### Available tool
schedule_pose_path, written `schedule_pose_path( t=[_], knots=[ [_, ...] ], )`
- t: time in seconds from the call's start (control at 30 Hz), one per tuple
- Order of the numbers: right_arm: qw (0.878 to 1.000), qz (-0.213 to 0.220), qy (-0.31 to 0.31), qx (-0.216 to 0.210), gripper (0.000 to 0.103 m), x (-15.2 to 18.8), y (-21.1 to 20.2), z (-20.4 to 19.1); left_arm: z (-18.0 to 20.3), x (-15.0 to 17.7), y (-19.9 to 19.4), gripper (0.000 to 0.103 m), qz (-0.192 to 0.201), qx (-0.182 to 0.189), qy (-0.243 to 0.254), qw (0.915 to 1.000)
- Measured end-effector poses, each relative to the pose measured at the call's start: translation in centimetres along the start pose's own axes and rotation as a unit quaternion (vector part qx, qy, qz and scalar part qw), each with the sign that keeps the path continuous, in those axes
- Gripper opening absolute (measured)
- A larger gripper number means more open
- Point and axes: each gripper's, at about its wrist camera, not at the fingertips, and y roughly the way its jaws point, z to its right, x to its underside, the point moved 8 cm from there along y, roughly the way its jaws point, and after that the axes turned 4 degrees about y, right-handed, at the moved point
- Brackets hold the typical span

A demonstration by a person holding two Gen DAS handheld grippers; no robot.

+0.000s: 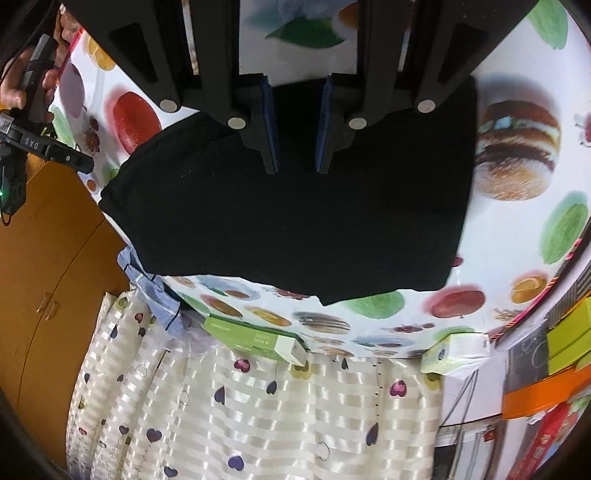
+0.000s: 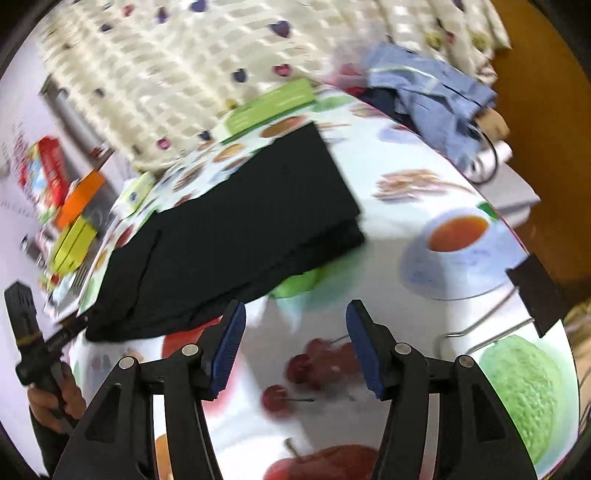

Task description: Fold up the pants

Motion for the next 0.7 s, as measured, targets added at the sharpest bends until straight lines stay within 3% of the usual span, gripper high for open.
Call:
schedule_pose_path(
  t=[0.23,0.43,0.7],
  knots=[
    [0.998,-0.003,0.050,-0.031,0.058,-1.9,1.1,0.6,0.0,0.7,1.6,0.022,-0.022,-0.009,0.002,0.9997],
    [0.993,-0.006,0.109,-0.052,0.058,-3.4,2.1,1.1,0.1,0.9,1.5,0.025,-0.023,0.005,-0.003,0.9997],
    [0.974,0.017,0.215,-0.074,0.058,-4.1,2.2,2.5,0.3,1.0,1.4,0.028,-0.023,0.013,-0.001,0.9996]
  ],
)
